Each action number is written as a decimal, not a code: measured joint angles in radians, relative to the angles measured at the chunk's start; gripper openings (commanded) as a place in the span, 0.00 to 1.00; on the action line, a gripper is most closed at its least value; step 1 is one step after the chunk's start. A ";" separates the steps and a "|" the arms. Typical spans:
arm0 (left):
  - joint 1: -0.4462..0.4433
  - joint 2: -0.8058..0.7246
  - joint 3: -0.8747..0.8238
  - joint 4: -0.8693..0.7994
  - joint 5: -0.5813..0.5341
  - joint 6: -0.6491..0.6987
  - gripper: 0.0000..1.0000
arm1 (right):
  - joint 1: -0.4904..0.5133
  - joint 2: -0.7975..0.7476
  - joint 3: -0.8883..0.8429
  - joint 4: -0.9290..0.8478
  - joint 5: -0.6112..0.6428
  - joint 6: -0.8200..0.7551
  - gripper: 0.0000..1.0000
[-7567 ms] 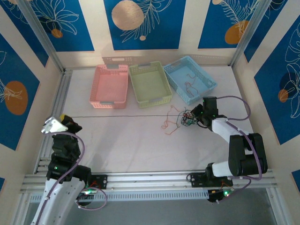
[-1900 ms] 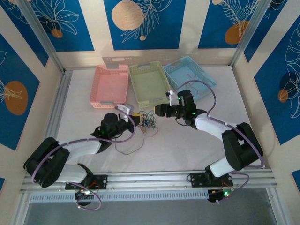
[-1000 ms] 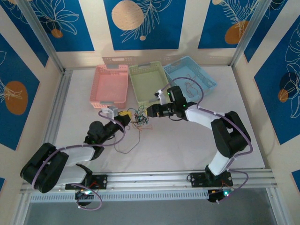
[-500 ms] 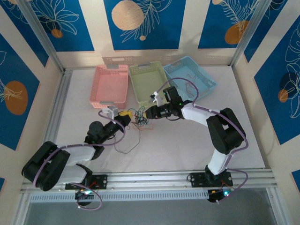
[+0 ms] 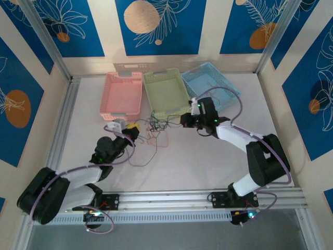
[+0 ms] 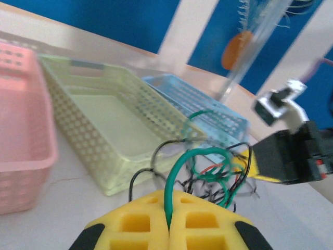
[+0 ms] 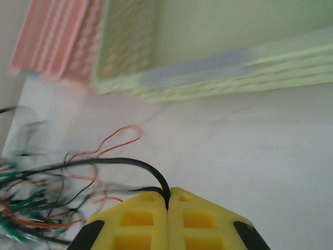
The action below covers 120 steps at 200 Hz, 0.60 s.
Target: Untangle the cables
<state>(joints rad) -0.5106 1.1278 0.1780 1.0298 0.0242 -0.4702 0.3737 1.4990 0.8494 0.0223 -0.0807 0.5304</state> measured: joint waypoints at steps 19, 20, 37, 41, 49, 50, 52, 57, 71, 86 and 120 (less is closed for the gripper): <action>0.002 -0.063 -0.019 -0.061 -0.078 -0.001 0.00 | -0.103 -0.058 -0.065 0.008 0.069 0.097 0.00; 0.002 -0.066 -0.020 -0.066 -0.082 -0.001 0.00 | -0.108 -0.062 -0.070 0.008 0.072 0.101 0.00; 0.011 -0.119 -0.039 -0.116 -0.168 -0.008 0.00 | -0.182 -0.105 -0.131 -0.006 0.143 0.182 0.00; 0.012 -0.132 -0.043 -0.130 -0.186 -0.011 0.00 | -0.196 -0.111 -0.142 -0.010 0.156 0.195 0.00; 0.013 -0.157 -0.051 -0.152 -0.219 -0.019 0.00 | -0.219 -0.124 -0.164 -0.021 0.184 0.227 0.00; 0.014 -0.162 -0.052 -0.155 -0.225 -0.019 0.00 | -0.222 -0.126 -0.167 -0.023 0.189 0.233 0.00; 0.014 -0.169 -0.054 -0.161 -0.233 -0.020 0.00 | -0.225 -0.128 -0.170 -0.025 0.194 0.239 0.00; 0.015 -0.183 -0.058 -0.171 -0.253 -0.023 0.00 | -0.235 -0.135 -0.179 -0.033 0.216 0.256 0.00; 0.023 -0.227 -0.071 -0.205 -0.307 -0.031 0.00 | -0.250 -0.155 -0.203 -0.050 0.261 0.301 0.00; 0.026 -0.270 -0.082 -0.240 -0.356 -0.043 0.00 | -0.255 -0.179 -0.222 -0.062 0.300 0.338 0.00; 0.040 -0.337 -0.099 -0.298 -0.461 -0.064 0.00 | -0.288 -0.202 -0.229 -0.095 0.398 0.412 0.00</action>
<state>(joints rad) -0.4702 0.7906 0.0788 0.7322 -0.4370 -0.5343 0.0853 1.2972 0.6205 -0.0731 0.3176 0.9421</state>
